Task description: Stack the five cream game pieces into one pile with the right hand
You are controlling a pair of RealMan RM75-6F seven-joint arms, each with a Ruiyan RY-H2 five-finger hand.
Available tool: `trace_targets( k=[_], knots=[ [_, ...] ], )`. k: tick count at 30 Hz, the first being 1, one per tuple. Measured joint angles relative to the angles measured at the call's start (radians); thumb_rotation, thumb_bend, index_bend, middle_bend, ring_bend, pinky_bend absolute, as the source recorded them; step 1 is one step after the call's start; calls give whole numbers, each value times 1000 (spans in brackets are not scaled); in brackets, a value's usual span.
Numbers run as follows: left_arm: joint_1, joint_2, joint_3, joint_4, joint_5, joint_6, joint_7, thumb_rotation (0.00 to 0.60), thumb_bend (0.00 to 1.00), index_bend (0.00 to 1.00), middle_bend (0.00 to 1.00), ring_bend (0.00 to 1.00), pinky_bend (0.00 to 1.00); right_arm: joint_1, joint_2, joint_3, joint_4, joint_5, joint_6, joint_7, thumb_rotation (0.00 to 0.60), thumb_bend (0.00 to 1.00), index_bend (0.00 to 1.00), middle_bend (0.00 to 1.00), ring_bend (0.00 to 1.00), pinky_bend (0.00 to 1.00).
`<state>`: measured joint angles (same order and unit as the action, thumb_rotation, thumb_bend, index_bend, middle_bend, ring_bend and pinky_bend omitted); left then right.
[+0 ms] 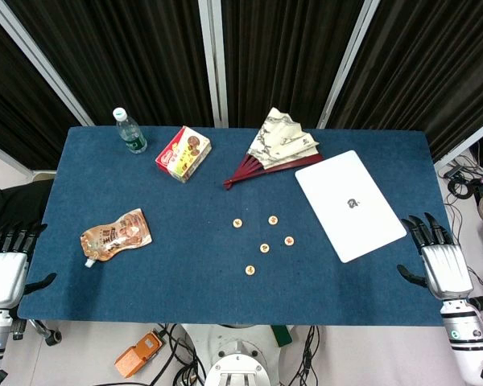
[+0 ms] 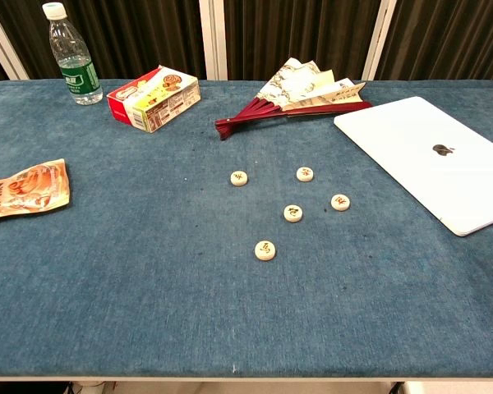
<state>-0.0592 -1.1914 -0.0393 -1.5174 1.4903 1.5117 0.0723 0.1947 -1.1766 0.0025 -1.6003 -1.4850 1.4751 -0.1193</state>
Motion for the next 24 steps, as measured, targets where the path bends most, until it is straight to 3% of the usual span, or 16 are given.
trace_targets(
  k=[5, 11, 17, 24],
  knots=[
    [3, 3, 2, -6, 0, 4, 1, 600, 0, 137, 105, 77, 8, 15, -2, 7, -6, 0, -38, -7, 600, 296, 208, 176, 90, 227],
    [9, 4, 5, -11, 4, 13, 5, 600, 0, 136, 105, 77, 8, 95, -29, 35, -7, 10, -169, -29, 600, 299, 278, 139, 90, 222],
    [18, 8, 5, -14, 1, 24, 5, 600, 0, 137, 105, 77, 8, 215, -130, 69, 41, 48, -353, -103, 600, 353, 346, 139, 90, 221],
    [24, 9, 6, -7, -6, 25, 1, 600, 0, 137, 105, 77, 8, 340, -310, 99, 178, 104, -505, -179, 600, 392, 413, 139, 90, 221]
  ],
)
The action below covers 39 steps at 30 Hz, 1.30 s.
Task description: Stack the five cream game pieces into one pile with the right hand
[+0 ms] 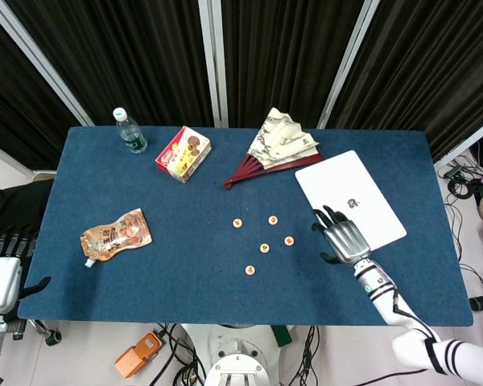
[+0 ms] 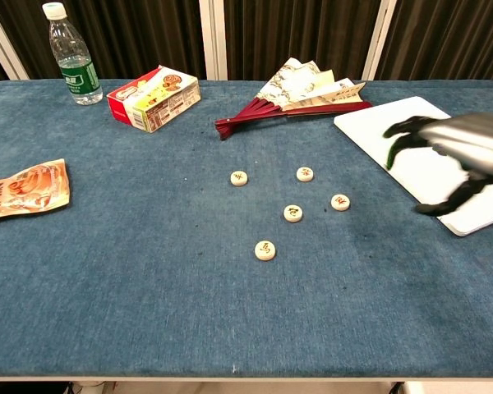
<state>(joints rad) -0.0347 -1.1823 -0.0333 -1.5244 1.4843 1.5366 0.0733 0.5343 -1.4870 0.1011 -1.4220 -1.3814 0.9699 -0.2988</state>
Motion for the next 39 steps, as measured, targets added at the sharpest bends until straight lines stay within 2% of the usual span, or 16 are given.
trace_targets(
  k=[6, 10, 22, 31, 39],
  knots=[
    [5, -2, 0, 13, -8, -1, -9, 600, 0, 136, 105, 77, 8, 68, -109, 16, 102, 22, -53, -35, 600, 431, 459, 140, 103, 221],
    [8, -5, -1, 23, -11, -2, -15, 600, 0, 137, 105, 77, 8, 91, -144, 19, 130, 22, -59, -34, 600, 441, 483, 140, 113, 221],
    [8, -9, -4, 35, -15, -5, -21, 600, 0, 137, 104, 77, 8, 124, -183, 12, 161, 30, -74, -42, 600, 459, 501, 140, 123, 221],
    [14, -9, -5, 46, -19, -3, -31, 600, 0, 137, 105, 77, 8, 138, -201, 10, 176, 35, -76, -36, 600, 519, 592, 171, 144, 221],
    [17, -12, -5, 55, -21, -3, -40, 600, 0, 137, 104, 77, 8, 156, -184, 43, 157, 67, -75, -41, 600, 522, 600, 176, 145, 221]
  ],
)
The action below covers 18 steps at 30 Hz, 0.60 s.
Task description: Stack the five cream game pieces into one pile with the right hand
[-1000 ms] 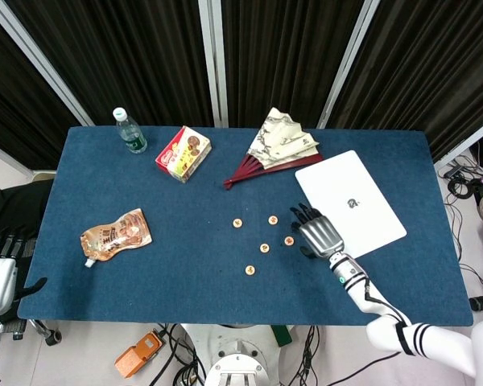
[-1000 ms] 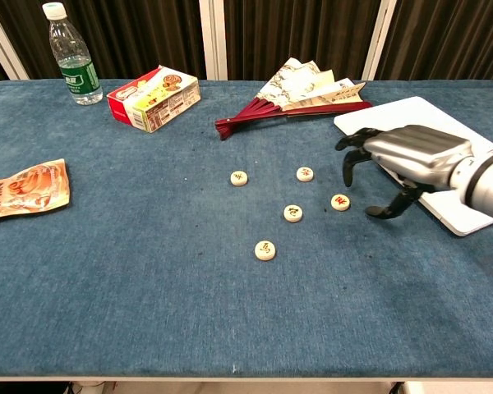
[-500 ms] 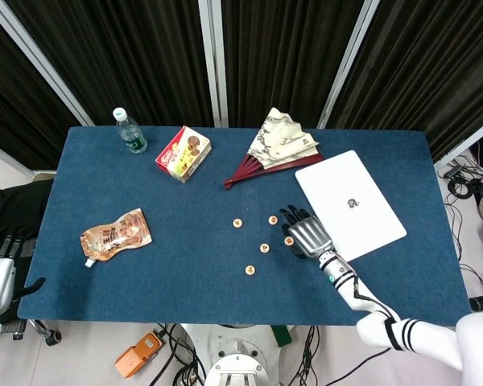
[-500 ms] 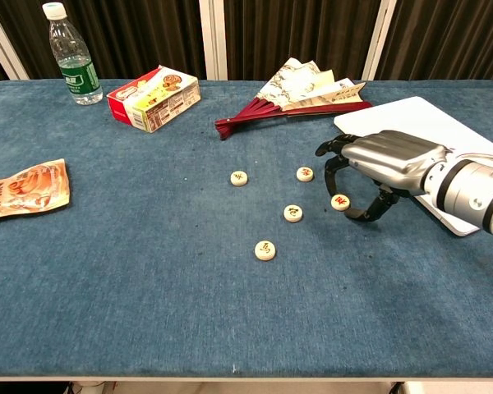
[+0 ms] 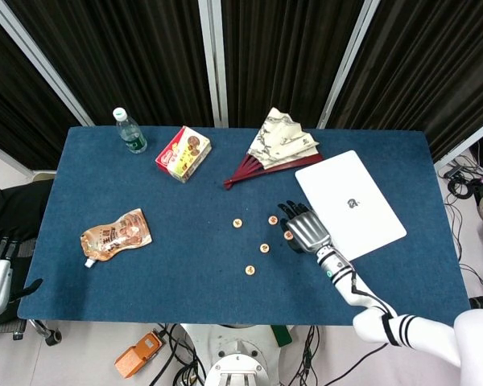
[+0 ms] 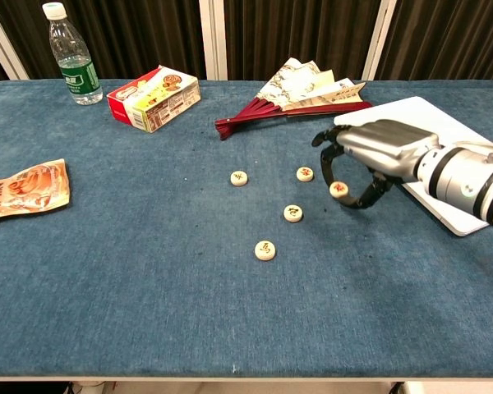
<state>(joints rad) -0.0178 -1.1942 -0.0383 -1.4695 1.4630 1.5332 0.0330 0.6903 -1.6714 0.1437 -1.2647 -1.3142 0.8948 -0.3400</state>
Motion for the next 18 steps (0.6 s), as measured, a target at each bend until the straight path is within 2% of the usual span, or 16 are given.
trace_targets(
  k=[8, 18],
  knots=[
    [-5, 1, -2, -2, 2, -6, 6, 600, 0, 137, 105, 77, 8, 51, -12, 51, 7, 68, -31, -42, 600, 522, 597, 176, 145, 221],
    [-3, 2, -2, -1, -8, -13, 7, 600, 0, 137, 105, 77, 8, 128, -78, 90, 86, 178, -88, -109, 600, 522, 573, 177, 145, 221]
  ],
)
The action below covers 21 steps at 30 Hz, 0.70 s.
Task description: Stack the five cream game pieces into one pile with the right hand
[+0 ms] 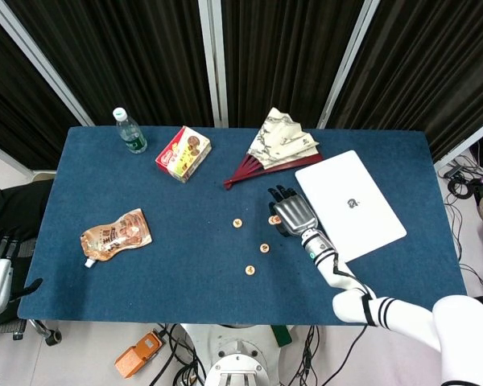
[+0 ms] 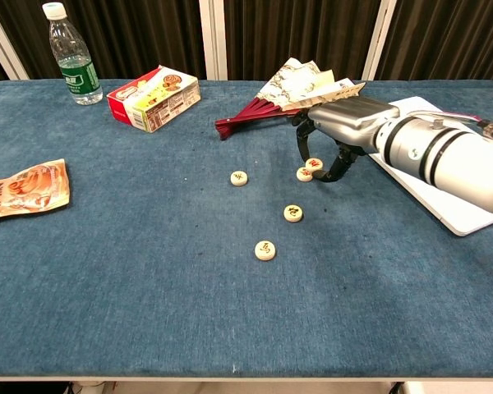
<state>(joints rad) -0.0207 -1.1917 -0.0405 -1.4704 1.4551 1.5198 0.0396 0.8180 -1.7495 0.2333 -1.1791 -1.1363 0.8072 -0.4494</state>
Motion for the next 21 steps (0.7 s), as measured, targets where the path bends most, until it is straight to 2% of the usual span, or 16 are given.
trace_targets(
  k=[11, 21],
  knots=[
    [-1, -2, -2, 6, -4, -5, -2, 600, 0, 137, 105, 77, 8, 25, -23, -8, 28, 29, -1, -9, 600, 521, 560, 177, 145, 221],
    [-2, -3, -4, 9, -7, -9, -3, 600, 0, 137, 105, 77, 8, 32, -28, -21, 33, 34, 8, -8, 600, 522, 490, 175, 145, 216]
  ],
)
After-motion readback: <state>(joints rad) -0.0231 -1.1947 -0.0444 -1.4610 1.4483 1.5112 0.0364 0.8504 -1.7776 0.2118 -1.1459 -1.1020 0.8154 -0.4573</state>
